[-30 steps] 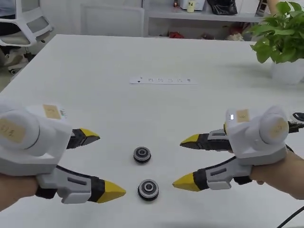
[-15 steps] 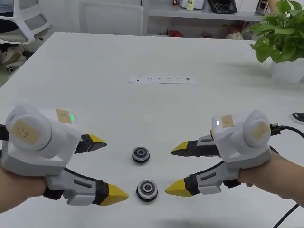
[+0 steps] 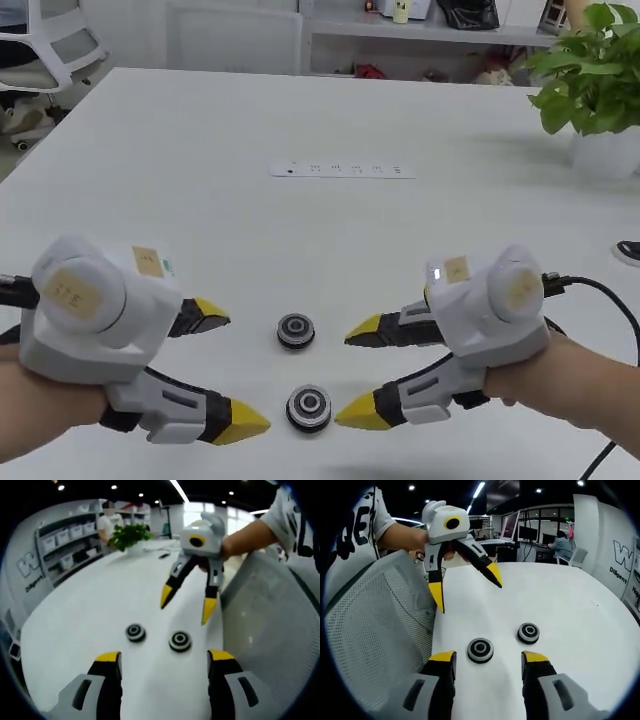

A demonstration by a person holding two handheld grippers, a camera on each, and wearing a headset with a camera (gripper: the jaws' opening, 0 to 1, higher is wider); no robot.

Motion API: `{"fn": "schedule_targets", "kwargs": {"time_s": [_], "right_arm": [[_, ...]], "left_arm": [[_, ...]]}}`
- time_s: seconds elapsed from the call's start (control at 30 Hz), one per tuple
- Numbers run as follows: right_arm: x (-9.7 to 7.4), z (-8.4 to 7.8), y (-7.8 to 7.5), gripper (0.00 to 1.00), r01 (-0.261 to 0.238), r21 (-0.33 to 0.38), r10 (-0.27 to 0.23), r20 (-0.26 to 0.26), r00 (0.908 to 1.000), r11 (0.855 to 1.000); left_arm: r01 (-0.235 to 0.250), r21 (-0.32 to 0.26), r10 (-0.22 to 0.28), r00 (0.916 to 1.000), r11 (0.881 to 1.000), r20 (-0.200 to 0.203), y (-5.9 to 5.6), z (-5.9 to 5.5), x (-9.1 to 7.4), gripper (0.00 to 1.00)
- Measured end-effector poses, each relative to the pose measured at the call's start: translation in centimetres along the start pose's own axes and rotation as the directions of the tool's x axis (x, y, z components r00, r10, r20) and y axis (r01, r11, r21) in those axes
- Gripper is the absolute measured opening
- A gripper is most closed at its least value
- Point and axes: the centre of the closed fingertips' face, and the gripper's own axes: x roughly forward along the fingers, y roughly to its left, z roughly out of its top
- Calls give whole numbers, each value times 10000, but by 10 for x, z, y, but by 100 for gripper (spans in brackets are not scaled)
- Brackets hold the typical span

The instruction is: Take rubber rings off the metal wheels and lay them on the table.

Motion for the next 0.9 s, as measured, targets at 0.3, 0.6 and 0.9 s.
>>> {"fn": "schedule_targets", "kwargs": {"time_s": [0.3,0.6,0.9], "right_arm": [[4,-2,2,51,-159,-46,158,-104,9998,9999],[7,-6,4,51,-283,-60,281,-248,9993,9996],[11,-4,5,52,-381,-76,379,-271,9989,9992]], "left_arm": [[68,63,-67,9999,10000,-122,0,-2,3,69],[110,100,-109,9998,9999,-155,1,-3,6,67],[244,160,-241,9995,9996,-195,-1,-4,9,66]]}}
